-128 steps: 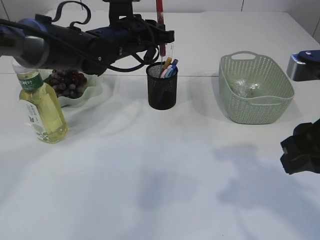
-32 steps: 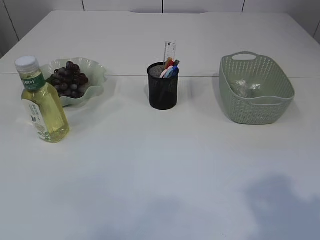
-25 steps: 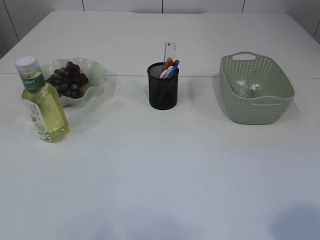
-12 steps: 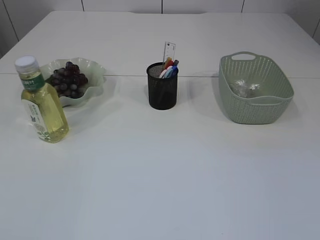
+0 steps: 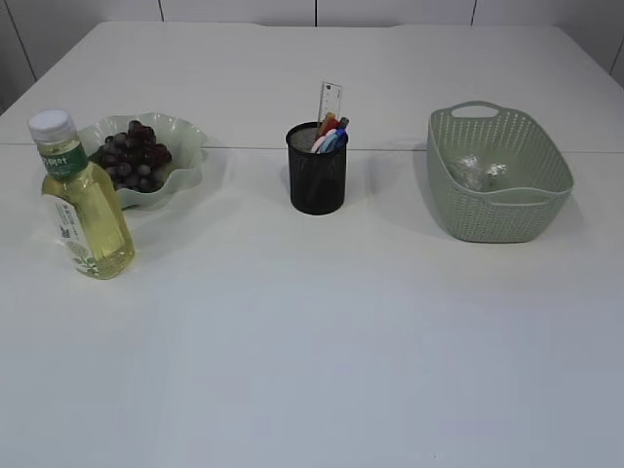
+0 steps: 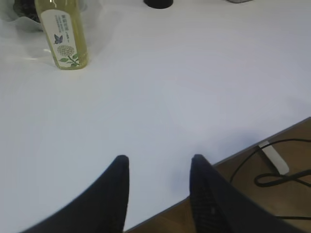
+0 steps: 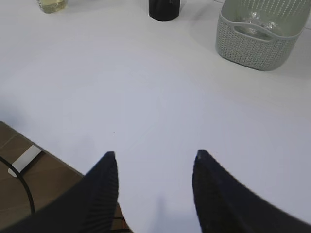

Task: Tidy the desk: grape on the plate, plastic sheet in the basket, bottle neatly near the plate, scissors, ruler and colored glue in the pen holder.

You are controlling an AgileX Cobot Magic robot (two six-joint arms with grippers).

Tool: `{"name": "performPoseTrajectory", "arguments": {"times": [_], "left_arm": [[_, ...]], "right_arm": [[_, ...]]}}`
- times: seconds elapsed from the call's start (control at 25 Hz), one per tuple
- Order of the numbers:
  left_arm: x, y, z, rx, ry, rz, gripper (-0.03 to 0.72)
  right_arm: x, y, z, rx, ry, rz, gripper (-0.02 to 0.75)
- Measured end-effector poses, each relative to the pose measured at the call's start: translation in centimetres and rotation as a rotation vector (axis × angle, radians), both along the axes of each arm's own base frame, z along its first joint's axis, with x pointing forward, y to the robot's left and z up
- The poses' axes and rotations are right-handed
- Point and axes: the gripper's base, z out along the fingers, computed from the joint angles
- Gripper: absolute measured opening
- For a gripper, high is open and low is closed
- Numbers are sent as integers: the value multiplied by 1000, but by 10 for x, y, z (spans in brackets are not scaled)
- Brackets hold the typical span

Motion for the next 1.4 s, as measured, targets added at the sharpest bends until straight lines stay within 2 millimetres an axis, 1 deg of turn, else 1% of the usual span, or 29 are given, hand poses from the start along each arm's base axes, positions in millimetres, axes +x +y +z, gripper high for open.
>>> {"name": "performPoseTrajectory", "arguments": {"times": [0.12, 0.2, 0.68, 0.8, 0.92, 1.12, 1.24, 1.4], "left_arm": [[2, -8, -3, -52, -1, -39, 302], [2, -9, -3, -66, -1, -50, 296], [2, -10, -3, -67, -8, -51, 290], [2, -10, -3, -67, -9, -38, 290], [2, -10, -3, -67, -11, 35, 290], [1, -12, -3, -65, -20, 283, 290], [1, -13, -3, -65, -25, 389, 290], [1, -12, -3, -44, -34, 454, 290]], "right_arm": [[0, 0, 0, 0, 0, 0, 398], [0, 0, 0, 0, 0, 0, 398], [0, 0, 0, 1, 0, 1, 398], [0, 1, 0, 1, 0, -37, 398], [0, 2, 0, 1, 0, -150, 398], [0, 4, 0, -2, -1, -318, 399], [0, 4, 0, -2, -1, -345, 399], [0, 4, 0, -2, -1, -346, 398]]}}
